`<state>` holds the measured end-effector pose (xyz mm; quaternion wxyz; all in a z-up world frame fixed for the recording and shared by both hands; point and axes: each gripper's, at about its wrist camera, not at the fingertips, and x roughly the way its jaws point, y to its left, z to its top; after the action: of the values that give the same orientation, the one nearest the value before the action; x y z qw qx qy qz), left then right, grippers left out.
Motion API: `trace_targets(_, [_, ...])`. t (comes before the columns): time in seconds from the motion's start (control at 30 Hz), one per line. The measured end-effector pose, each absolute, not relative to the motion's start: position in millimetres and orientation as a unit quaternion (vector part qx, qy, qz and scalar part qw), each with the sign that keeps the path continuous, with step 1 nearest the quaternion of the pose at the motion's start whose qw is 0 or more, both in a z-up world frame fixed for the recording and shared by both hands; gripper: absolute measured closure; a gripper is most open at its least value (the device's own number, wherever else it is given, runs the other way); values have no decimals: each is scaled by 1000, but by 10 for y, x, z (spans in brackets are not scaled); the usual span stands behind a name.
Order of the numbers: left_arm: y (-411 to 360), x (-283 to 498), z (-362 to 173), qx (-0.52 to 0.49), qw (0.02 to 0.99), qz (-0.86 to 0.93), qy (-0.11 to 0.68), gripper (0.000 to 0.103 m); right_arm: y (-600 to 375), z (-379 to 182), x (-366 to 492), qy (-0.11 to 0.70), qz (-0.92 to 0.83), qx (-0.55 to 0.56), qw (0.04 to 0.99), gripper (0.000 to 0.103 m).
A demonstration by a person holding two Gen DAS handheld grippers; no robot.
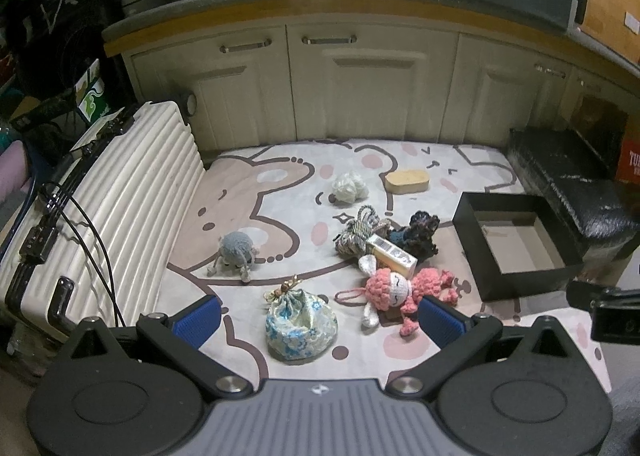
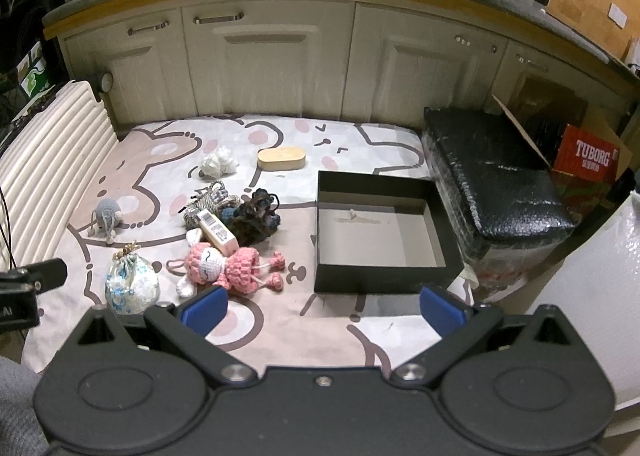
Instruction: Organize objects
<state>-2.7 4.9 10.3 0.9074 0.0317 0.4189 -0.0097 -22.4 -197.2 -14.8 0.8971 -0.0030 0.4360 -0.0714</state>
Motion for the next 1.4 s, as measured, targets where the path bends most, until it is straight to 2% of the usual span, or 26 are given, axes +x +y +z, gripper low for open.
trace_targets(0.4, [263,145,335,34,925,33,377,0,-1835,60,6,402,-60,-35,913,0])
trace_targets(0.8, [539,403,330,34,931,76,356,0,-1700,137,459,381,-13,-42,923,0])
trace_targets(1.17, [727,630,55,31,932,78,351,0,-1739,-138,910,389,13,-17,921,0])
trace_targets(1.4, [805,705,-288,20,930,77,358,0,-1716,-462,1180,413,29,-51,909,0])
